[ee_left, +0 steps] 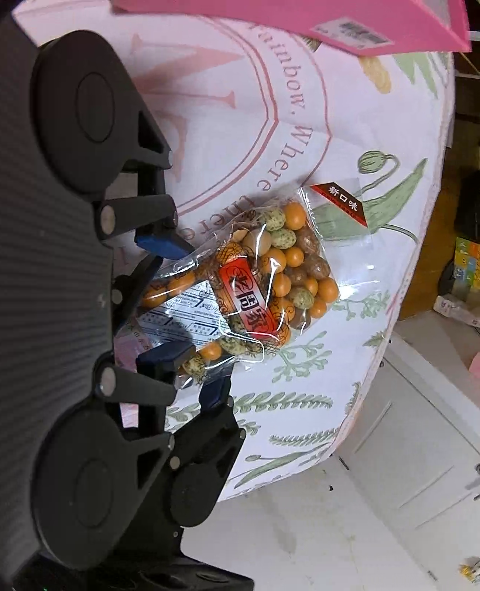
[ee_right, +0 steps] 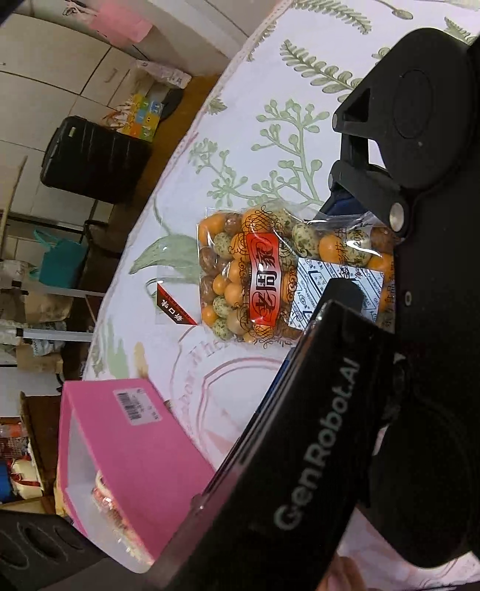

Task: Organize snacks
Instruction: 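Lift the nut bag with both tools and carry it over the pink box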

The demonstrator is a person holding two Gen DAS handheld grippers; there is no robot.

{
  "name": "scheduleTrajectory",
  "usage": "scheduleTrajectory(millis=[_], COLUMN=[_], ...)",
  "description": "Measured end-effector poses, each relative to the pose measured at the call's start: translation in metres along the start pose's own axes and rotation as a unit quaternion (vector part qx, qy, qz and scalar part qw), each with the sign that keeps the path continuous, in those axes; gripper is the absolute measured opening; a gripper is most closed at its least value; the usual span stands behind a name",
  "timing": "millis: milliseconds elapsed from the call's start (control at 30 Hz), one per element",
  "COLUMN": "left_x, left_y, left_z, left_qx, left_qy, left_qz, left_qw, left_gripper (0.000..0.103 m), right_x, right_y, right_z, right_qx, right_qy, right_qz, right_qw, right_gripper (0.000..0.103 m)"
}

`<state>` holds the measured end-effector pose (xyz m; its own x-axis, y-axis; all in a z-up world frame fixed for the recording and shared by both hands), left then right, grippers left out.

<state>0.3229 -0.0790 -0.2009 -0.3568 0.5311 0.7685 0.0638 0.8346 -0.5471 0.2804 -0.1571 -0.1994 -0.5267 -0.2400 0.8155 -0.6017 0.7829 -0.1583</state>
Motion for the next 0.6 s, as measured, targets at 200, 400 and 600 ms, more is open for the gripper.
scheduleTrajectory(millis=[200, 400, 600], left_x=[0.034, 0.069, 0.109], left_y=[-0.009, -0.013, -0.018], left_z=[0.011, 0.025, 0.047], left_qx=[-0.029, -0.056, -0.087], left_qy=[0.017, 0.019, 0.008], left_qz=[-0.013, -0.010, -0.018], left_qw=[0.9993, 0.9982, 0.9960], left_gripper=[0.047, 0.047, 0.047], right_x=[0.030, 0.062, 0.090], right_y=[0.021, 0.041, 0.063], right_z=[0.000, 0.000, 0.005], right_qx=[-0.021, -0.050, -0.055], right_qy=[-0.017, -0.036, -0.059], right_qz=[0.004, 0.002, 0.000], right_qw=[1.000, 0.998, 0.997], right_gripper=[0.082, 0.082, 0.082])
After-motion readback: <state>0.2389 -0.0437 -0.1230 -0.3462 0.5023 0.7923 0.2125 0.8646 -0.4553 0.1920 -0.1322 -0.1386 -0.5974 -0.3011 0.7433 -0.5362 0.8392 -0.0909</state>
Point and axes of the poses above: each gripper's, at about its wrist camera, not at the fingertips, and x roughly against the way its jaws point, y to its left, z to its underside, the point moved 3 cm from there along -x, roughly the way its jaws point, and after that the axes turned 8 degrees about x, right-handed, at the moved point
